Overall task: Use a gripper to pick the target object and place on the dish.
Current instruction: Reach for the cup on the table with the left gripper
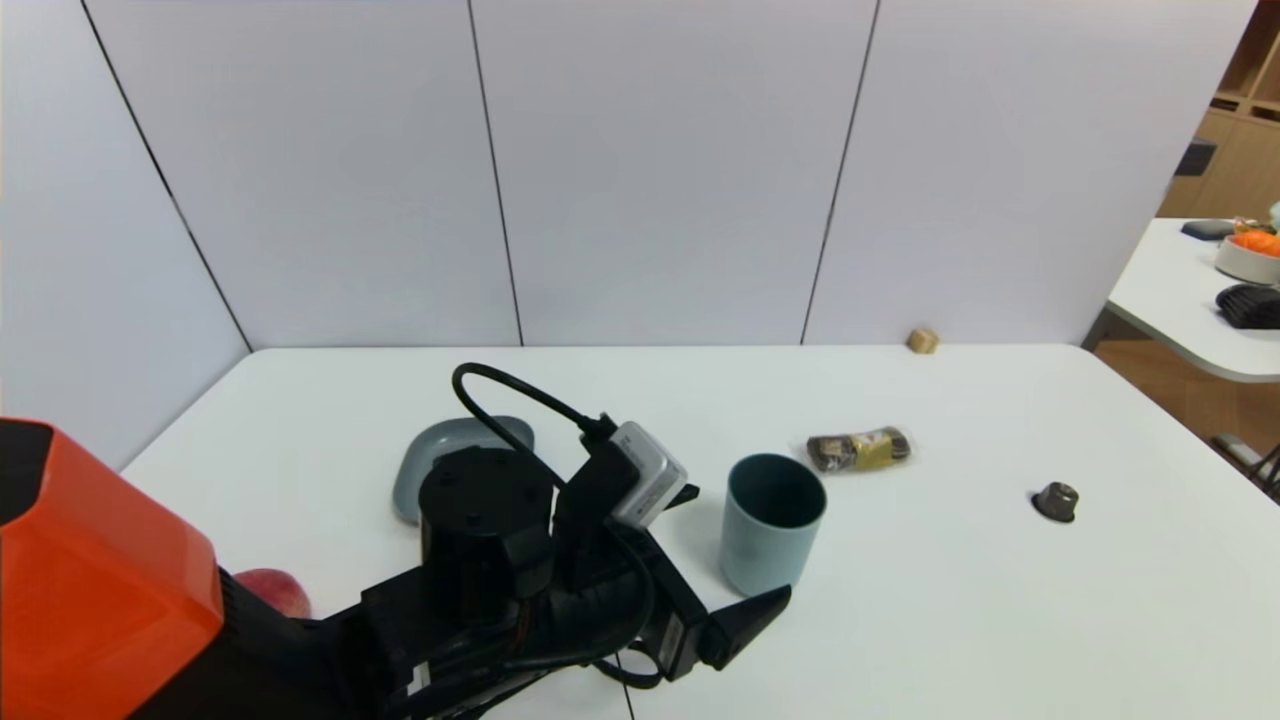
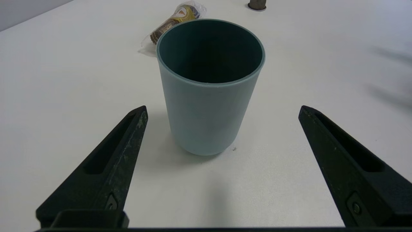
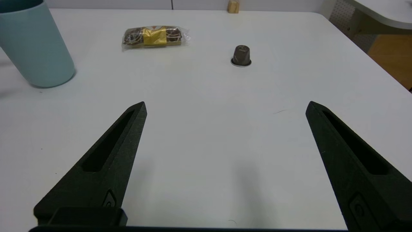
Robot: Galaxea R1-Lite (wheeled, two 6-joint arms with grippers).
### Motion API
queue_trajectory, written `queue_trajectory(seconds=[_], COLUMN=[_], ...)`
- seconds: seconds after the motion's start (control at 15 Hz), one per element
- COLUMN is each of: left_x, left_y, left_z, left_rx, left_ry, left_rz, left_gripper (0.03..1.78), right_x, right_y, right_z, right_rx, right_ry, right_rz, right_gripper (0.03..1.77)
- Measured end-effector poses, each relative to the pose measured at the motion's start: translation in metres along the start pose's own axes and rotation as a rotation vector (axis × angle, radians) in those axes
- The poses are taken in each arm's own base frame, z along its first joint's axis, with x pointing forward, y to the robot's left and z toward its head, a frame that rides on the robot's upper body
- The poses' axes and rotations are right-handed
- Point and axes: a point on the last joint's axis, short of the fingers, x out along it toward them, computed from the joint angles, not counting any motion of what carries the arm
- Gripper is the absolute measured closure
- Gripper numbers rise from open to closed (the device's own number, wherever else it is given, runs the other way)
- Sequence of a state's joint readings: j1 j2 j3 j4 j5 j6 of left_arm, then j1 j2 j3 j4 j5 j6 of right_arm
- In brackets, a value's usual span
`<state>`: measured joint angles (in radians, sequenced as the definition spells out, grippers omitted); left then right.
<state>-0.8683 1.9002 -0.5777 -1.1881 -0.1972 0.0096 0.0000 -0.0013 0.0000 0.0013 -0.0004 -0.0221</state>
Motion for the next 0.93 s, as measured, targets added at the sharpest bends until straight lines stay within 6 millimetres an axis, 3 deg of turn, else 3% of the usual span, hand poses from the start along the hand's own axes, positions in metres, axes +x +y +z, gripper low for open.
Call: queue_trajectory(seconds=[0.93], left_x=[0.050], left_y=[0.009], left_z=[-0.011], left_rx=[0.011], left_ry=[-0.097], left_rz=[0.000], left_gripper=[0.12], right_x=[0.000], right_y=[0.000], right_z=[0.000], right_rx=[0.000], right_ry=[0.000], right_rz=[0.000], right_gripper=[0.09])
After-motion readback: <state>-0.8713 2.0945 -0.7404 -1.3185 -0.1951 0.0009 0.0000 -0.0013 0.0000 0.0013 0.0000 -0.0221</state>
